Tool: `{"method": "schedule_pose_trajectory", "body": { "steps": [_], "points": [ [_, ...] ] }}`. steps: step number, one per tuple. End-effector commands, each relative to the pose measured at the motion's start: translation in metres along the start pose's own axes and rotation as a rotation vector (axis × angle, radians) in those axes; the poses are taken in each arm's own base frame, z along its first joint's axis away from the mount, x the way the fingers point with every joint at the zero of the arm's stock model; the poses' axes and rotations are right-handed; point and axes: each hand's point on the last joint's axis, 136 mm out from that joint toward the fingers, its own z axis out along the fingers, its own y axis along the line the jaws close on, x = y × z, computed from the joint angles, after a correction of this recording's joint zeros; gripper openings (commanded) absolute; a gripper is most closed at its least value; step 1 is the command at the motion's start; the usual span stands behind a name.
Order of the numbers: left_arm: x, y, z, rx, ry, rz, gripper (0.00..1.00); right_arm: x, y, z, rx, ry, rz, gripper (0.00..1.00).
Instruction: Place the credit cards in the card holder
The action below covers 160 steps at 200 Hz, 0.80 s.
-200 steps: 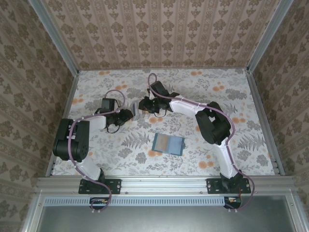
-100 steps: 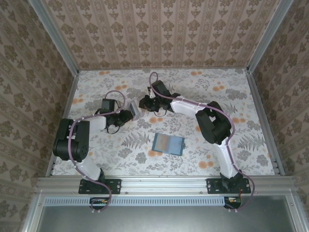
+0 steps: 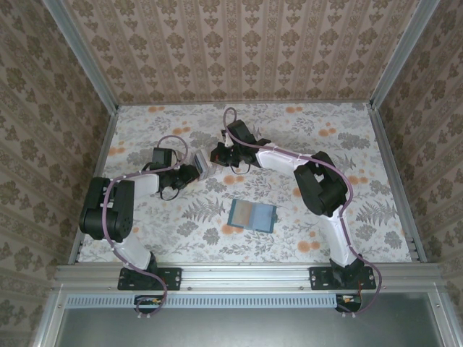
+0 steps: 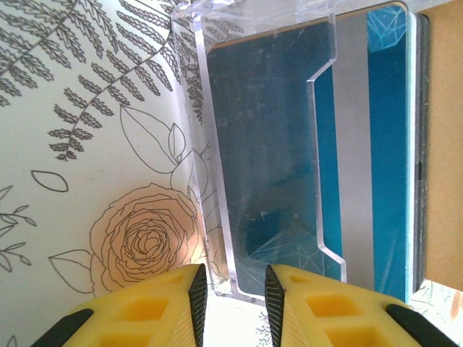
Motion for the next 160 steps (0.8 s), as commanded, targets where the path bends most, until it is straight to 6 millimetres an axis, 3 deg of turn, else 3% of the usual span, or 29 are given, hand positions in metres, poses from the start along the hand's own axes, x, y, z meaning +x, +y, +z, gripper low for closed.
{"method": "schedule_pose_trajectory", "body": {
  "steps": [1, 52, 91, 136, 160],
  "points": [
    [0.010, 0.000, 0.005, -0.003, 0.047, 0.026, 0.32, -0.003, 0.014, -0.019, 0.044, -0.020, -0.082, 0.00],
    [0.008, -0.003, 0.002, -0.004, 0.045, 0.034, 0.32, -0.008, -0.004, -0.032, 0.184, -0.047, -0.165, 0.00],
    [0.005, -0.005, 0.001, -0.003, 0.040, 0.038, 0.32, -0.011, -0.003, -0.034, 0.210, -0.045, -0.234, 0.00],
    [0.005, -0.005, -0.001, -0.008, 0.035, 0.037, 0.34, -0.019, 0.002, -0.034, 0.219, -0.041, -0.334, 0.36],
    [0.005, -0.003, -0.002, -0.014, 0.023, 0.030, 0.34, -0.021, 0.000, -0.024, 0.227, -0.018, -0.358, 0.45]
  ]
}}
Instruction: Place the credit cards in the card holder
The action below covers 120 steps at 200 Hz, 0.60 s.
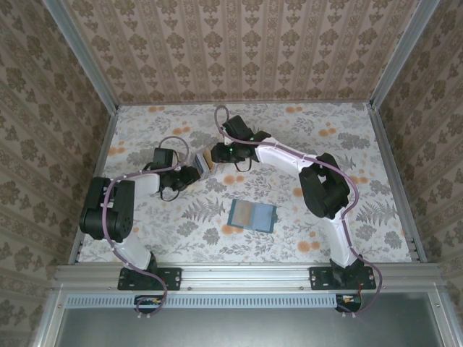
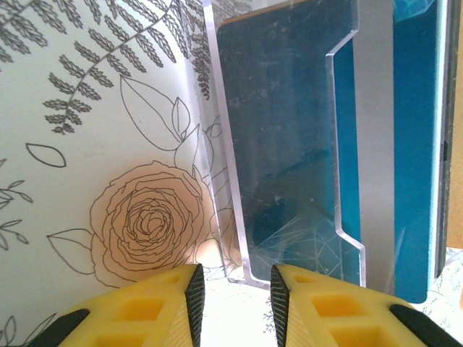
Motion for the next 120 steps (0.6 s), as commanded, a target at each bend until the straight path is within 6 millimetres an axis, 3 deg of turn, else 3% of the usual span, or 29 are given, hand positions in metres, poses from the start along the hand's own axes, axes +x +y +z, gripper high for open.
{"method": "schedule_pose_trajectory", "body": {
  "steps": [1, 66, 80, 120],
  "points": [
    [-0.003, -0.006, -0.003, 0.006, -0.010, 0.026, 0.34, -0.008, 0.003, 0.002, 0.016, 0.006, -0.070, 0.45],
    [-0.008, -0.003, -0.009, -0.001, -0.032, -0.002, 0.34, -0.007, -0.007, 0.027, 0.089, 0.049, -0.130, 0.51],
    [-0.008, 0.000, -0.009, -0.001, -0.032, -0.017, 0.34, 0.001, -0.011, 0.031, 0.119, 0.089, -0.146, 0.52],
    [-0.015, 0.008, -0.004, -0.008, -0.039, -0.051, 0.33, 0.011, -0.006, 0.042, 0.118, 0.126, -0.159, 0.48]
  ]
}}
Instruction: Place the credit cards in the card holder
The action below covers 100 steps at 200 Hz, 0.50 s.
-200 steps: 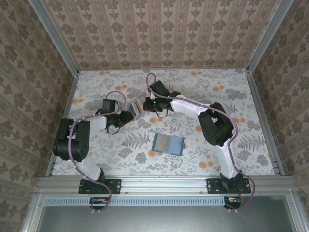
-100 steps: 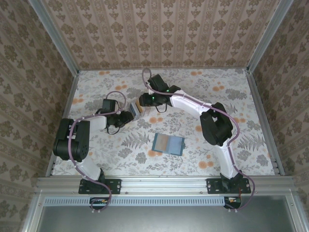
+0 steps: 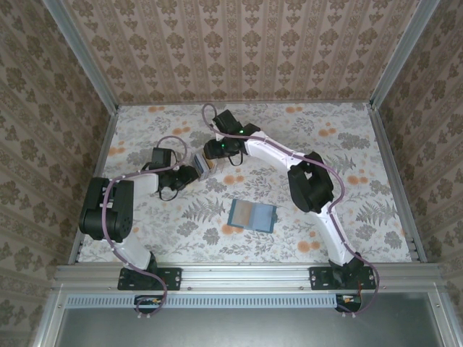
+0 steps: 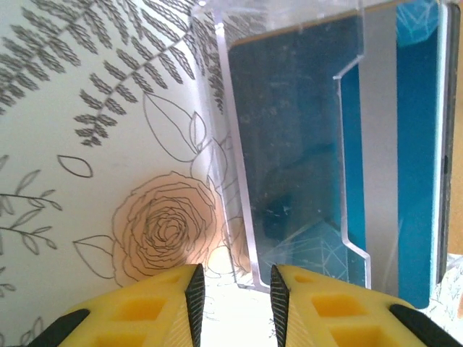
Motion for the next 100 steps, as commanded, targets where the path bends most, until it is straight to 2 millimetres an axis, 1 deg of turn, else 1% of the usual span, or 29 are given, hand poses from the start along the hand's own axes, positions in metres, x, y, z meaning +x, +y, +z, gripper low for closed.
{"method": "schedule_pose_trajectory", "body": {
  "steps": [1, 37, 57, 81, 100],
  "points": [
    [-0.008, 0.003, 0.000, -0.002, -0.020, -0.029, 0.33, 0.023, -0.002, 0.013, 0.040, 0.084, -0.027, 0.48],
    [-0.012, 0.010, 0.009, -0.024, -0.013, -0.034, 0.33, 0.027, 0.004, 0.014, 0.045, 0.101, -0.047, 0.43],
    [-0.014, 0.012, 0.014, -0.030, -0.009, -0.037, 0.33, 0.028, 0.006, 0.013, 0.034, 0.109, -0.039, 0.39],
    [-0.016, 0.013, 0.020, -0.035, 0.004, -0.038, 0.33, 0.024, 0.010, 0.006, 0.019, 0.098, -0.026, 0.31],
    [-0.016, 0.013, 0.021, -0.037, 0.004, -0.039, 0.32, 0.018, 0.019, -0.002, -0.017, 0.081, -0.015, 0.25]
  ]
}}
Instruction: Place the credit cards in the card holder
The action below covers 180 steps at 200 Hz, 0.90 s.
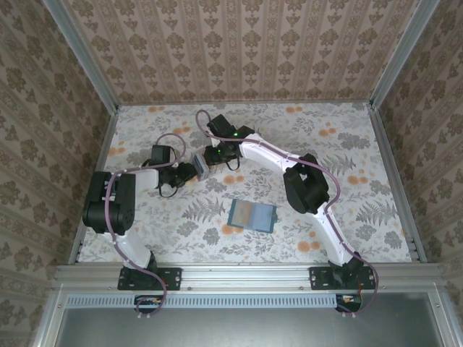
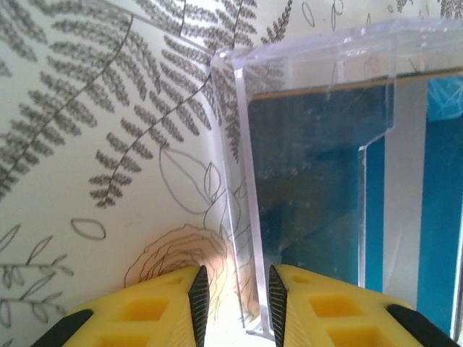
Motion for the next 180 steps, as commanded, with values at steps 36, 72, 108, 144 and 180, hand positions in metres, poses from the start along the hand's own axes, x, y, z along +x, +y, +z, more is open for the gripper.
{"method": "schedule_pose_trajectory", "body": {
  "steps": [36, 72, 108, 144, 180],
  "points": [
    [-0.002, 0.008, 0.008, -0.034, 0.000, -0.003, 0.32, -0.012, 0.024, -0.025, -0.113, -0.031, 0.033, 0.21],
    [-0.001, 0.009, 0.009, -0.038, 0.006, 0.007, 0.32, -0.015, 0.032, -0.029, -0.190, -0.040, 0.075, 0.20],
    [-0.001, 0.008, 0.010, -0.034, 0.013, 0.013, 0.32, -0.013, 0.031, -0.028, -0.198, -0.030, 0.088, 0.18],
    [0.000, 0.008, 0.010, -0.030, 0.015, 0.014, 0.32, -0.021, 0.036, -0.035, -0.224, -0.065, 0.074, 0.20],
    [0.001, 0.008, 0.009, -0.029, 0.020, 0.014, 0.32, -0.023, 0.039, -0.036, -0.267, -0.066, 0.085, 0.33]
  ]
}}
